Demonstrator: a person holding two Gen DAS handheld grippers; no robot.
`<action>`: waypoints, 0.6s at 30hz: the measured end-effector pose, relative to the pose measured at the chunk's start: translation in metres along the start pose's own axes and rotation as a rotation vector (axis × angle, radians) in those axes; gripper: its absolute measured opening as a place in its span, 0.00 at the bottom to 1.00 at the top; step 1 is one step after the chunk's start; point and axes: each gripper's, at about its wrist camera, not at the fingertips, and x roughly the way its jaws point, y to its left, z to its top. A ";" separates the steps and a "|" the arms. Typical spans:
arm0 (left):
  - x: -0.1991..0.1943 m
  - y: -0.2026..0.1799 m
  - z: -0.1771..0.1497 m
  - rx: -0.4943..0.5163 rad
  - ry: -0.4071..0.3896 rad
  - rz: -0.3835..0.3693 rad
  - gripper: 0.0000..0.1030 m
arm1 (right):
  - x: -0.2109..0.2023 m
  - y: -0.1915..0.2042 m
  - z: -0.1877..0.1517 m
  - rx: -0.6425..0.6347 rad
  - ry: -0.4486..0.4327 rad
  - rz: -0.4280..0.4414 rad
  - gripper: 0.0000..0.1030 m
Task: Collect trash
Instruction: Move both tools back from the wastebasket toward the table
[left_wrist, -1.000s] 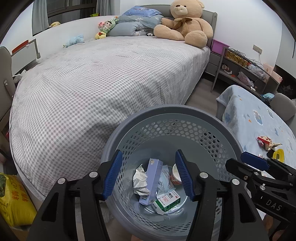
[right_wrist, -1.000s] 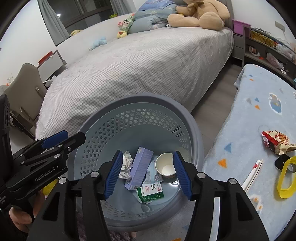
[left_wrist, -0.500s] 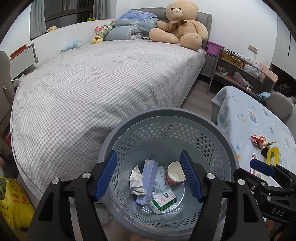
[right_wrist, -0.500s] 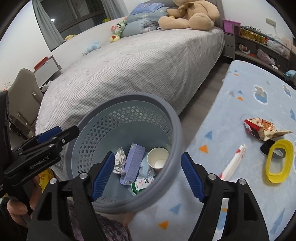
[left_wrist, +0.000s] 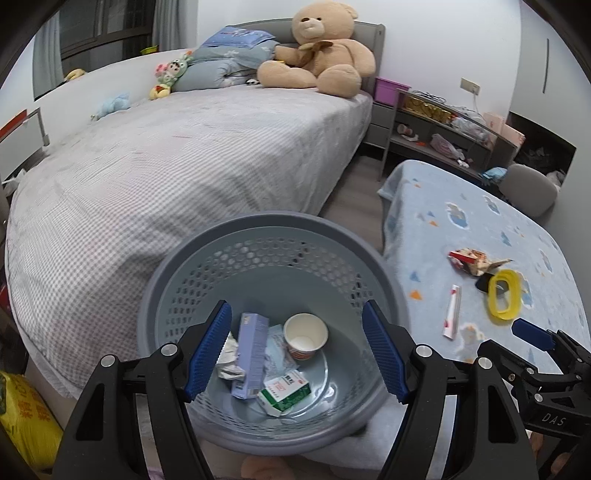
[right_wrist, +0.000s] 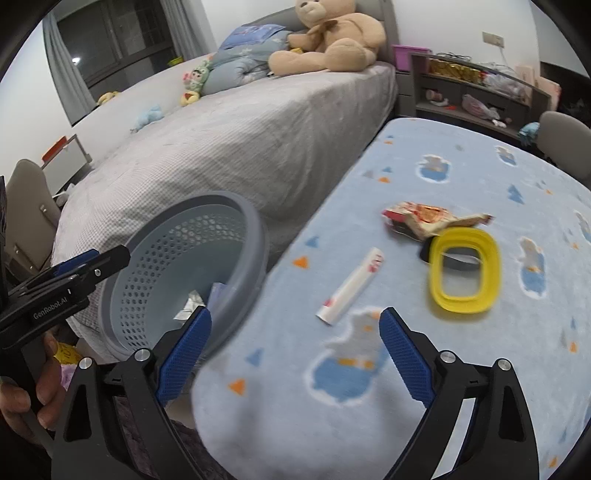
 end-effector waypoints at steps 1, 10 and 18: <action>0.000 -0.006 0.000 0.008 -0.001 -0.007 0.68 | -0.004 -0.007 -0.003 0.008 -0.003 -0.013 0.90; 0.001 -0.064 -0.006 0.083 0.004 -0.071 0.69 | -0.028 -0.060 -0.023 0.065 -0.022 -0.121 0.92; 0.010 -0.107 -0.013 0.140 0.022 -0.109 0.69 | -0.041 -0.094 -0.036 0.091 -0.024 -0.195 0.93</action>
